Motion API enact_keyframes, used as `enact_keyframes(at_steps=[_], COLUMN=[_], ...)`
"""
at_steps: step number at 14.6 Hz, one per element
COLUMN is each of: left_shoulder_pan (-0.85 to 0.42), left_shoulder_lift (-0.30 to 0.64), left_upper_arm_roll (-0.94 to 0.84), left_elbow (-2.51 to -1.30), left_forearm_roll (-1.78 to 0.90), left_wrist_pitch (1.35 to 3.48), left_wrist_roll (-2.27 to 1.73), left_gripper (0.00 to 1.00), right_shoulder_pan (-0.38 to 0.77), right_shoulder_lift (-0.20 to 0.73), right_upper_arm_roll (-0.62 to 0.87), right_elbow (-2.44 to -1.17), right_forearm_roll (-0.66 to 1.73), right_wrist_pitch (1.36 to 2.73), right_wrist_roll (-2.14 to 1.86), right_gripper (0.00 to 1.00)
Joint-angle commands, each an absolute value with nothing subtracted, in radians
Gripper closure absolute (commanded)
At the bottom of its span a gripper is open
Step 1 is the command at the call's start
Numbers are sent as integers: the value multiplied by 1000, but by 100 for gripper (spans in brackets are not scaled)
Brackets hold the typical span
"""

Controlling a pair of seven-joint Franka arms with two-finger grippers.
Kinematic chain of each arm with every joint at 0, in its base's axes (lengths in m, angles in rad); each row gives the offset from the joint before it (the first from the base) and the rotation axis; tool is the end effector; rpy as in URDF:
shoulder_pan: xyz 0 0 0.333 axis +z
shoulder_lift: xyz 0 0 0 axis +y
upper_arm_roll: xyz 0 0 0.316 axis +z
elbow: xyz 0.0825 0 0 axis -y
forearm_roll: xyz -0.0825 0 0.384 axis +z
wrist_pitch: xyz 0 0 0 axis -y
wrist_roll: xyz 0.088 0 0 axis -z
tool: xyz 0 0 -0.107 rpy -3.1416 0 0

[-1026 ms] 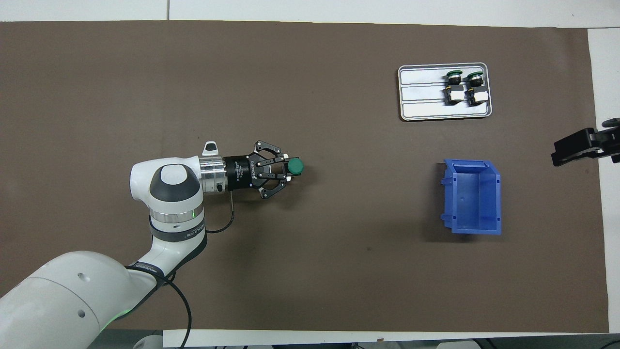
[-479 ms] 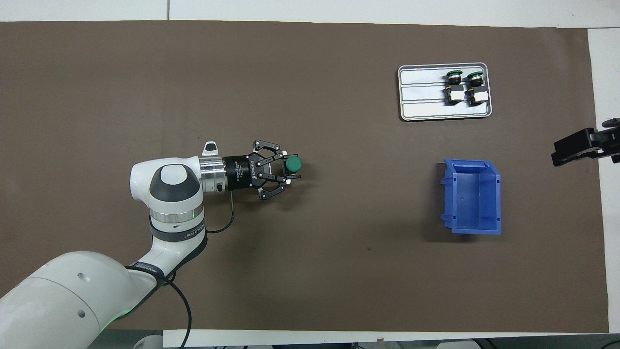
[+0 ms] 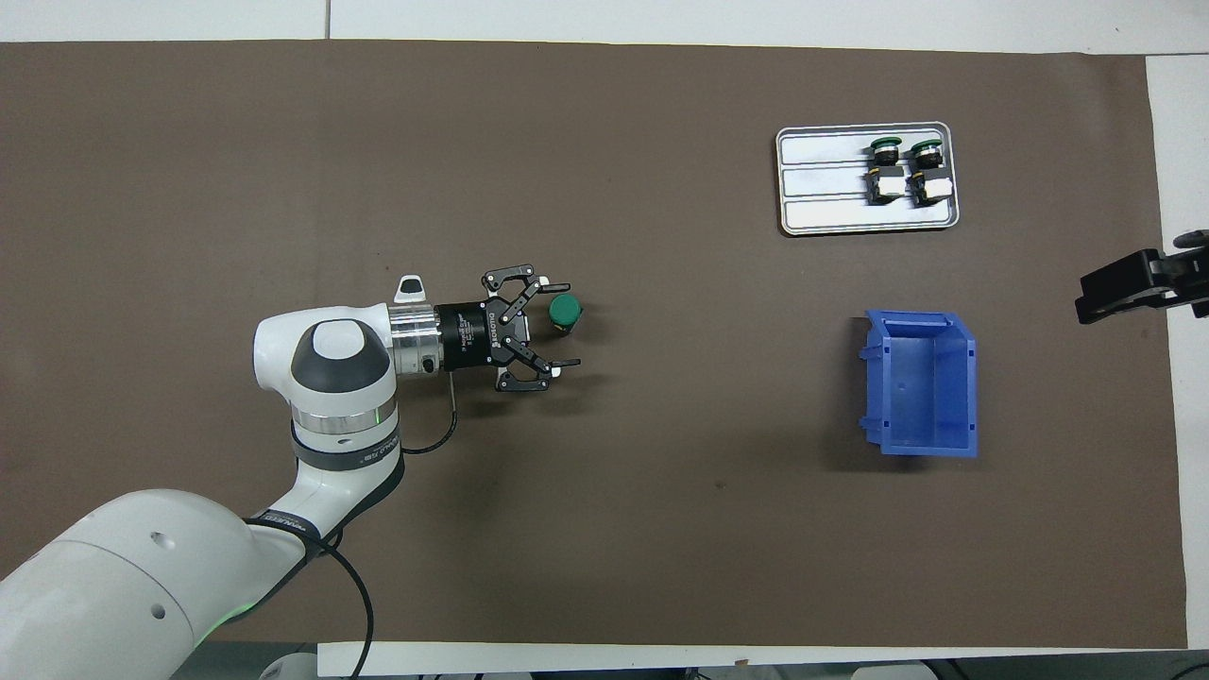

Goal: Place and press button with both arms

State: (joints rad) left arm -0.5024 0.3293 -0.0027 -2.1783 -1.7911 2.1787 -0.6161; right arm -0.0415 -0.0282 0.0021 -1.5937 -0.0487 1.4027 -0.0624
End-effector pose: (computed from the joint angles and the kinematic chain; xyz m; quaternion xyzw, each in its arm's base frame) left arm 0.4722 -0.3030 0.2423 0.5852 0.5780 -0.3842 0.4192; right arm 0.5260 -0.0266 0.6160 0.9964 0.0093 -0.0824 0.0201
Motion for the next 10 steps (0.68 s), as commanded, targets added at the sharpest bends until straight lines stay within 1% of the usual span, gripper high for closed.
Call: enact_keyframes(at_steps=[1, 3, 7, 10], left_shoulder_pan=[-517, -511, -503, -480], left_shoulder_lift=[298, 264, 183, 138], left_upper_arm_roll=[9, 11, 11, 11], left_elbow=[-2189, -2194, -2191, -2187], left_forearm_roll=[-1798, -1755, -1553, -1433], left_wrist_pitch=[2194, 2195, 2240, 2237], left_wrist_roll=[-640, -673, -857, -906], left_gripper=[0, 0, 0, 0], right_shoulder_pan=[-43, -44, -44, -43], right_shoulder_lift=[-31, -31, -31, -31], right_upper_arm_roll=[3, 3, 3, 3], right_elbow=[-1589, -1589, -1589, -1589], right_forearm_roll=[-51, -52, -51, -51], right_wrist_pitch=[1387, 1387, 1387, 1387], right_wrist_roll=[-78, -78, -78, -78], right_gripper=[1, 1, 1, 1])
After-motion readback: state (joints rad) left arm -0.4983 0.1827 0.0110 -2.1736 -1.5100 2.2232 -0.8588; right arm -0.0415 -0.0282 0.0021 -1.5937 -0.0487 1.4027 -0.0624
